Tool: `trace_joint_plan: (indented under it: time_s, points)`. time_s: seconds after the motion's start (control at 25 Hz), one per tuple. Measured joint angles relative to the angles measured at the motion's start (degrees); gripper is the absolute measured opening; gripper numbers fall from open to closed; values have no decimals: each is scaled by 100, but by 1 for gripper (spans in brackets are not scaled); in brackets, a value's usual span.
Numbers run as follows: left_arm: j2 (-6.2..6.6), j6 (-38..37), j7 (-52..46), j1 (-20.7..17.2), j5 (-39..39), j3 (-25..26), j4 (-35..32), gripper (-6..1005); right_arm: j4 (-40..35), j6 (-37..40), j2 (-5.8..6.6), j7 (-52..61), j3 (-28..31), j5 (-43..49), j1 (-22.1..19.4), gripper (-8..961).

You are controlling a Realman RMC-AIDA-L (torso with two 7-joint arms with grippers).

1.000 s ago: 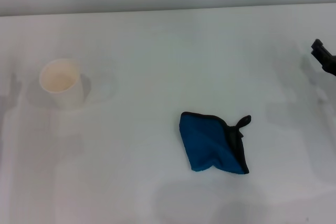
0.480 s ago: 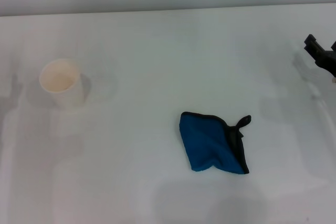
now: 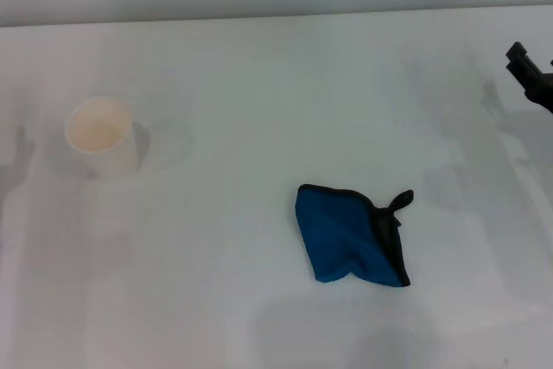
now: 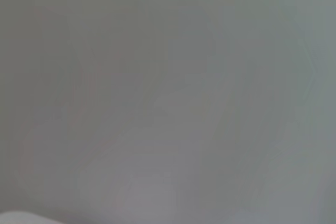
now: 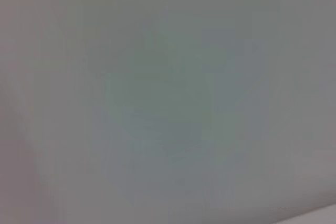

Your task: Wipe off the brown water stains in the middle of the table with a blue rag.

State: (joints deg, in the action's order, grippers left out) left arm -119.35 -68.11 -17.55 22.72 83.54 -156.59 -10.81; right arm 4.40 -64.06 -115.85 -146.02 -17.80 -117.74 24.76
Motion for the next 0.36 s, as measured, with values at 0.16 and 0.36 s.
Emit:
trace_joint_plan:
  time_s: [0.16, 0.36]
  points:
    - [6, 42, -482, -32, 1, 4, 33, 876, -35, -85, 26, 72, 4, -22, -73, 862]
    - [25, 130, -639, 25, -54, -2, 157, 876, -11, -95, 28, 211, 9, -29, -101, 862]
